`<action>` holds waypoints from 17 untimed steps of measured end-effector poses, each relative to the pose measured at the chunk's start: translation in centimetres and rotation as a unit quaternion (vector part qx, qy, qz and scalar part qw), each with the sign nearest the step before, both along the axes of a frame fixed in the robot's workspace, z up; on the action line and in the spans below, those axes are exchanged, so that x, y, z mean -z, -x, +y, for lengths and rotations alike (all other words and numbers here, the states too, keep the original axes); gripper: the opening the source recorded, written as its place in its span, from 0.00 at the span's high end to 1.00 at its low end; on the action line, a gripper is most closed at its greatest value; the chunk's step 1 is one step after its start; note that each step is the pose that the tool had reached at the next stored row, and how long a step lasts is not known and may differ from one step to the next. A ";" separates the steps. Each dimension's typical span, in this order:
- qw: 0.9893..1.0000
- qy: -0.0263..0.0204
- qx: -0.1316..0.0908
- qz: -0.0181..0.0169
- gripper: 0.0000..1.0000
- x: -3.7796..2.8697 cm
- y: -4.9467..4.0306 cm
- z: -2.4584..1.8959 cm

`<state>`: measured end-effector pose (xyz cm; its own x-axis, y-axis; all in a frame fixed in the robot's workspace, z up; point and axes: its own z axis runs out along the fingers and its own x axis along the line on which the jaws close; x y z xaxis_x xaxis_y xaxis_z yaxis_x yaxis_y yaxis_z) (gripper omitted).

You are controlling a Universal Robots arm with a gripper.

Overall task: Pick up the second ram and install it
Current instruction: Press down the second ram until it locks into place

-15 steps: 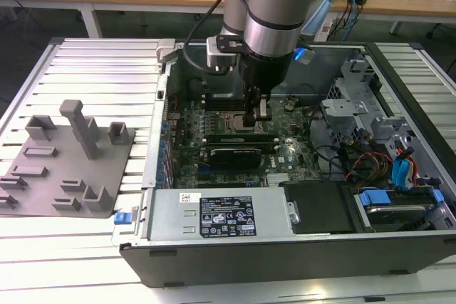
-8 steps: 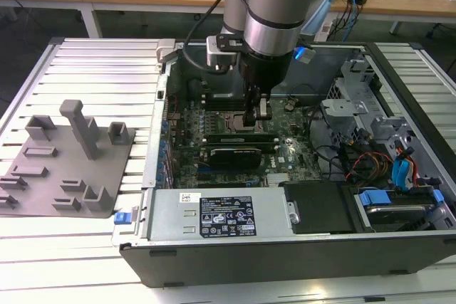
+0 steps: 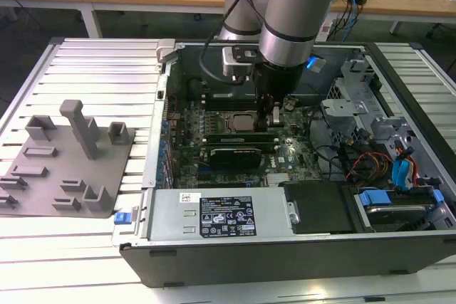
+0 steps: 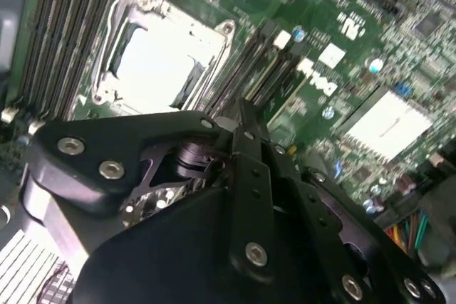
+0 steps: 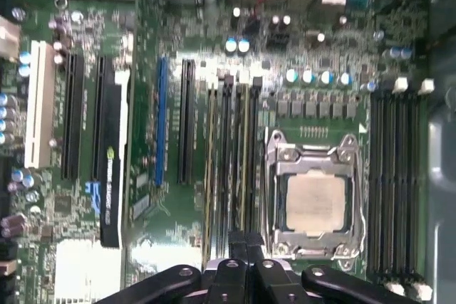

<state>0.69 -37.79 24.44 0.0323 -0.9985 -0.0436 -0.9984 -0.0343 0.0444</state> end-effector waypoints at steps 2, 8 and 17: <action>1.000 0.000 0.000 0.000 0.89 0.26 -0.51 0.00; 1.000 0.001 0.000 0.000 0.89 1.76 -0.95 -0.03; 1.000 0.000 0.000 -0.005 0.89 1.57 3.02 -0.03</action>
<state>-2.33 -37.82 22.86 0.0331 -0.9985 -0.0431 -0.9988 -0.0346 0.0347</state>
